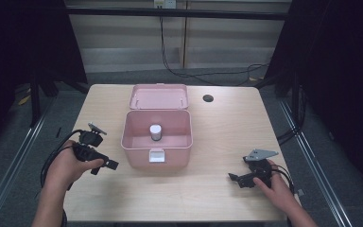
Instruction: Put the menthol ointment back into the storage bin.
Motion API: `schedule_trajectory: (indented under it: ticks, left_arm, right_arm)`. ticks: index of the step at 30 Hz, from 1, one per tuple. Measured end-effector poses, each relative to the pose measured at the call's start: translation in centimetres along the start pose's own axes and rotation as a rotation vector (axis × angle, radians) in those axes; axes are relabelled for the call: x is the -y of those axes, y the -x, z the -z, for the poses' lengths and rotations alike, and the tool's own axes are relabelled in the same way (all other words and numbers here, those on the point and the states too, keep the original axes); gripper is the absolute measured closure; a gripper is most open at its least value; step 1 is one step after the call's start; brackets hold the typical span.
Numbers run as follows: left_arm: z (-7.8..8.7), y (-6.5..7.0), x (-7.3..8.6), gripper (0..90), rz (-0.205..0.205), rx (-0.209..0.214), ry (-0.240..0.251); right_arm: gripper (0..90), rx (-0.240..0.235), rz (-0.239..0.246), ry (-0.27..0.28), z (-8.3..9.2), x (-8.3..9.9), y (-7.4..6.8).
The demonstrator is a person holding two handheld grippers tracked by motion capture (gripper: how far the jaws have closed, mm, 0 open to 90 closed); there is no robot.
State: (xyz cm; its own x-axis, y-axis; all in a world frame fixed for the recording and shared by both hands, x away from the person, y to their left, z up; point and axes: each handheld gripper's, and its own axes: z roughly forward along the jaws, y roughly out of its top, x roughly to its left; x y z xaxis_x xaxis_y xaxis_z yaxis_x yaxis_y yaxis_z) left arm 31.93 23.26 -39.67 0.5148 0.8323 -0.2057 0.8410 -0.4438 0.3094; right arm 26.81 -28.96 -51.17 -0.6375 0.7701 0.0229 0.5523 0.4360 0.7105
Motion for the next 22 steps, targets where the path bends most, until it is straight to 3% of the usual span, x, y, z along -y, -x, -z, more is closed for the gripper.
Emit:
schedule_trajectory:
  ticks: [9,22]
  left_arm:
    - [-1.6,-0.7,1.0,24.4,0.008,-0.004,-0.007]
    - [-2.6,-1.4,1.9,24.4,0.032,-0.001,-0.008]
  right_arm:
    - [6.8,0.000,0.000,0.000,0.0,0.0,0.0]
    - [6.8,0.000,0.000,0.000,0.0,0.0,0.0]
